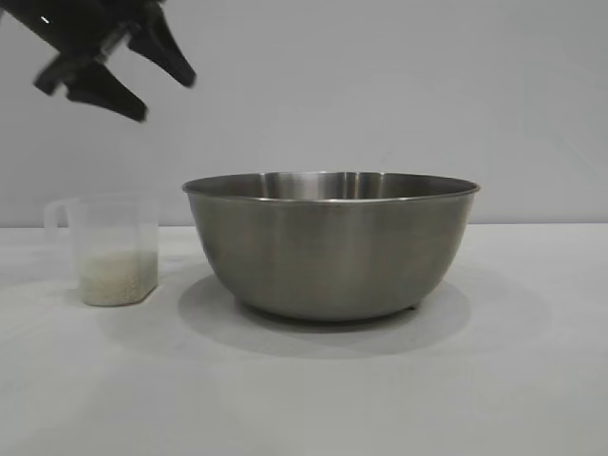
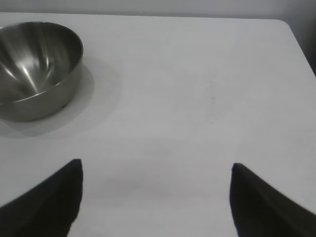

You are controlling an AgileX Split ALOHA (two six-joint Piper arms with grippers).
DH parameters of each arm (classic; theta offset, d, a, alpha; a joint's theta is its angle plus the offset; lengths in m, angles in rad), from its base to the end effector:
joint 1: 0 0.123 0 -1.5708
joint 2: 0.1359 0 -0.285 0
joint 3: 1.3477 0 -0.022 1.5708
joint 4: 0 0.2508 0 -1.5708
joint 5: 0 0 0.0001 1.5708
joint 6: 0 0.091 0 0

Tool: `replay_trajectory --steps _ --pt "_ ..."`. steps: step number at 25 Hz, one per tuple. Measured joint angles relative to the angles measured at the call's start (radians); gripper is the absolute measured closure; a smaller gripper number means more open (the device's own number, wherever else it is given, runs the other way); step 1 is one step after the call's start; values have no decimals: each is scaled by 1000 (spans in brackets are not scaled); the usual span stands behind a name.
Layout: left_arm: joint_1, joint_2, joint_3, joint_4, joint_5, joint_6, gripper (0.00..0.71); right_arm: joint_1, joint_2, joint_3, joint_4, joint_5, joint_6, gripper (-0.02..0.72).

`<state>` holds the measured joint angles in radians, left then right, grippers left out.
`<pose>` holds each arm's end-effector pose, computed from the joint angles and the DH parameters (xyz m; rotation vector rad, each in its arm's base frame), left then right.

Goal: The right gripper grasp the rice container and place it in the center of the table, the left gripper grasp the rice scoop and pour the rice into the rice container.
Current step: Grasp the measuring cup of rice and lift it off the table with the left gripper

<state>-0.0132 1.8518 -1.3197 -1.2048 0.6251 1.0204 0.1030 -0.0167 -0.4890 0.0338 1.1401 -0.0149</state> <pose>0.4089 -0.0552 0.2465 0.2005 2.2210 -0.7185 -0.0099 0.0018 0.2679 -0.1282 2.1150 0.0933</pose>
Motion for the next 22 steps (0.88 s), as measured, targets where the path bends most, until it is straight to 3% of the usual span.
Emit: replay_trajectory --steps 4,8,12,22 --pt "61 -82 0 194 123 -206 205 0 0 0 0 0 0 130" --pt "66 -118 0 290 358 -377 205 0 0 0 0 0 0 130" --pt "49 -135 0 396 539 -437 205 0 0 0 0 0 0 130" --pt "6 -160 0 1051 568 -831 205 0 0 0 0 0 0 130"
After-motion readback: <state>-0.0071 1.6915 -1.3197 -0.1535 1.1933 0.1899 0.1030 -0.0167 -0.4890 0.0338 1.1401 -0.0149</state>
